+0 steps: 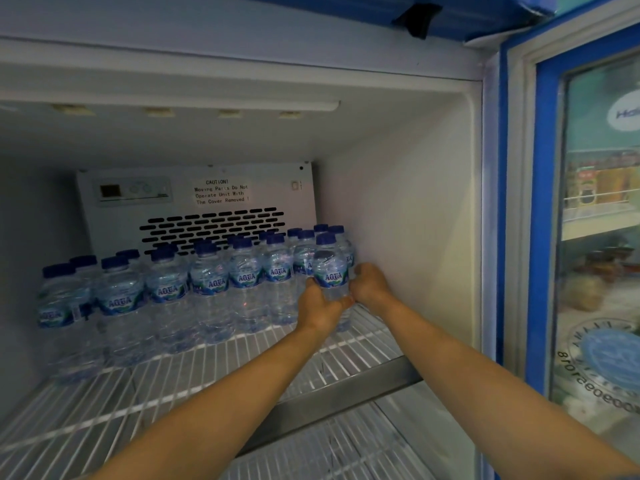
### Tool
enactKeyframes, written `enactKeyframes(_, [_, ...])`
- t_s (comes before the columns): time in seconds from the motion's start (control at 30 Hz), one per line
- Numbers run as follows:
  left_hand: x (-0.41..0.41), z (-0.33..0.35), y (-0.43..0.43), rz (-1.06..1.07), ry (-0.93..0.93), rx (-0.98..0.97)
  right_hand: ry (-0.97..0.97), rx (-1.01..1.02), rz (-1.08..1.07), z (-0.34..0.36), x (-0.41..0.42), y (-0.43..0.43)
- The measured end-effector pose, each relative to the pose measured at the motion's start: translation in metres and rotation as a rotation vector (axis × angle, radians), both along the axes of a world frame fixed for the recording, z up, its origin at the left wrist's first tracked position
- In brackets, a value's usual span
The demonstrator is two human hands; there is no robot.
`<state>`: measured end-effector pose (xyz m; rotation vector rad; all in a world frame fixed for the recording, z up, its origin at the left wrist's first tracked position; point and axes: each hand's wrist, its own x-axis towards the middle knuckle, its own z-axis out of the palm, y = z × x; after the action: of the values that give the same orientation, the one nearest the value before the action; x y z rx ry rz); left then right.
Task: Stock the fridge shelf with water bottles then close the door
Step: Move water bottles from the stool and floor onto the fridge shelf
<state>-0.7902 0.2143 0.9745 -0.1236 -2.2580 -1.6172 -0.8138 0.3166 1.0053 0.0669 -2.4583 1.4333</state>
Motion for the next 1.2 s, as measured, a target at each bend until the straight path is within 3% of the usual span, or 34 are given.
enactKeyframes(0.37, [0.004,-0.003,-0.001,0.094,-0.032,-0.233,0.072,0.229,-0.057,-0.011,-0.003,0.003])
enactKeyframes(0.77, [0.009,0.0,-0.001,0.029,-0.004,-0.239,-0.097,0.034,-0.017,-0.009,0.007,0.006])
enactKeyframes(1.03, [0.004,0.001,0.017,-0.02,0.07,-0.257,-0.023,-0.218,0.086,-0.007,0.027,0.018])
enactKeyframes(1.2, [0.011,0.001,0.011,-0.07,-0.02,-0.501,0.09,-0.042,0.062,-0.01,0.024,0.014])
